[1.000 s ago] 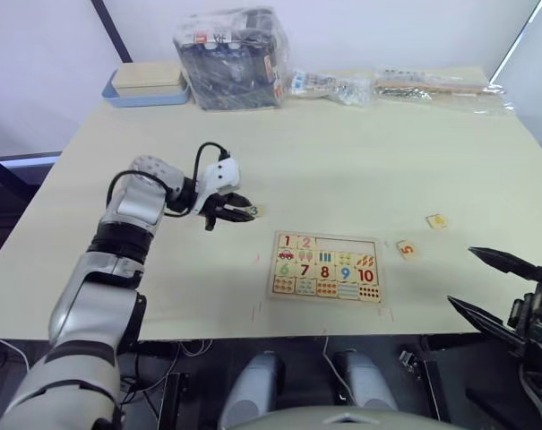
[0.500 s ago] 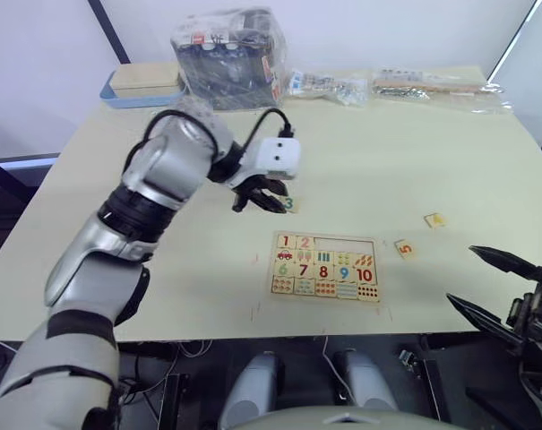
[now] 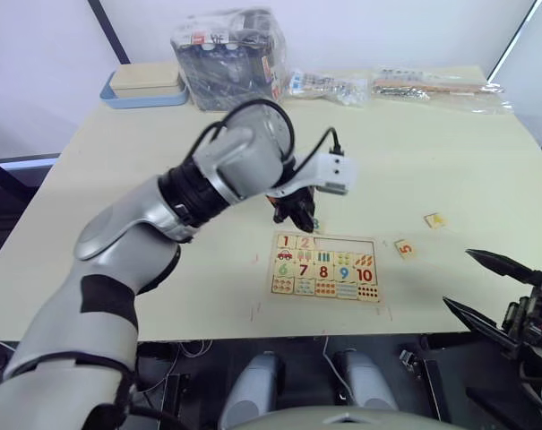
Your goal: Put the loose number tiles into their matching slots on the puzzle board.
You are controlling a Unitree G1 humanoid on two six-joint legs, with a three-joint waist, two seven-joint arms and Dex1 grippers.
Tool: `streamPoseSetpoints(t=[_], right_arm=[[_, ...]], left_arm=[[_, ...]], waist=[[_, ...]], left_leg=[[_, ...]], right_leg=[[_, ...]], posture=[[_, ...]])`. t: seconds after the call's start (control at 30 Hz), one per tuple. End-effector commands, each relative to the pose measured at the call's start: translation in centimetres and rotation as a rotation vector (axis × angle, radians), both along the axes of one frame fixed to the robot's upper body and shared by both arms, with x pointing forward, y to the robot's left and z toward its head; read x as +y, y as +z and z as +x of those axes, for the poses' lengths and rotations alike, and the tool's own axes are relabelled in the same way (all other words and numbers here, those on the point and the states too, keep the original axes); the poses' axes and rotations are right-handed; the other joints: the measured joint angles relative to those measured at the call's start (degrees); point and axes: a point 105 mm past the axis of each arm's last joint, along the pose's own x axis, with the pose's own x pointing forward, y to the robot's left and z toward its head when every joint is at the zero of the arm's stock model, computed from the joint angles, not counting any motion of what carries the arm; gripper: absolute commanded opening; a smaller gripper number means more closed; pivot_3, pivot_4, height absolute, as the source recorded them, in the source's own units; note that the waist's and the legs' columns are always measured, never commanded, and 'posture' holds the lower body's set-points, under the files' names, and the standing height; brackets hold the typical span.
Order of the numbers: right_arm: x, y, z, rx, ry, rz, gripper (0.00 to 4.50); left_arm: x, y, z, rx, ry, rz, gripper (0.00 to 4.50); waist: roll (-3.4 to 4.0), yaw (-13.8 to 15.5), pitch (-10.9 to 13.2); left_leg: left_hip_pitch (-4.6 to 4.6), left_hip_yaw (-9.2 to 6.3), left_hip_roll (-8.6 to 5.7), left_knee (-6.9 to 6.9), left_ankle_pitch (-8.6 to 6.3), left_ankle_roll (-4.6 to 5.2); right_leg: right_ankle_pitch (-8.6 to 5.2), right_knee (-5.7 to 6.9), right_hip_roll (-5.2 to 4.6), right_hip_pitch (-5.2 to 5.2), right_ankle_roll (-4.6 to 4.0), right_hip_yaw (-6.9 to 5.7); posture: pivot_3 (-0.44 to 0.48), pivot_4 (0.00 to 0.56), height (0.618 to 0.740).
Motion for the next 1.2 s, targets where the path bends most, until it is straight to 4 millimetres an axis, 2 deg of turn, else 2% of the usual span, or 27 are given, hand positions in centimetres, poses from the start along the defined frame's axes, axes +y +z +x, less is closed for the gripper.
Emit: streamPoseSetpoints(t=[0.03,0.27,0.47,1.2], right_arm=[[0.4,0.7,-0.3,-0.041,0.005,-0.011,4.50],[0.6,0.5,-0.5,-0.041,-0.002,-0.003,4.50],[0.5,0.1,-0.6,-0.032,-0.013,-0.001,4.50],[0.4,-0.1,-0.5,-0.021,-0.017,0.004,4.50]], left_arm=[[-0.5,-0.5,0.4,-0.048,0.007,0.015,0.96],[-1.8,-2.1,0.7,-0.059,0.043,0.012,0.96],[-1.6,-3.3,1.3,-0.082,0.049,0.025,0.96],[-2.3,-5.2,2.0,-0.107,0.045,0.013,0.96]], waist=[[0.00,0.0,0.0],[0.00,0.1,0.0],[0.02,0.1,0.0],[0.02,0.2,0.0]], left_leg=[[0.00,0.00,0.00,0.00,0.00,0.00],[-0.01,0.01,0.00,0.00,0.00,0.00],[0.01,0.01,0.00,-0.01,0.00,0.00],[0.00,0.02,-0.02,0.00,0.00,0.00]], right_leg=[[0.00,0.00,0.00,0.00,0.00,0.00],[-0.07,0.00,-0.01,-0.01,0.11,0.02],[-0.07,0.00,-0.01,-0.01,0.12,0.03],[0.00,0.00,-0.04,0.00,0.00,0.03]], posture=[[0.000,0.150,0.740],[0.000,0.150,0.740],[0.000,0.150,0.740],[0.000,0.150,0.740]])
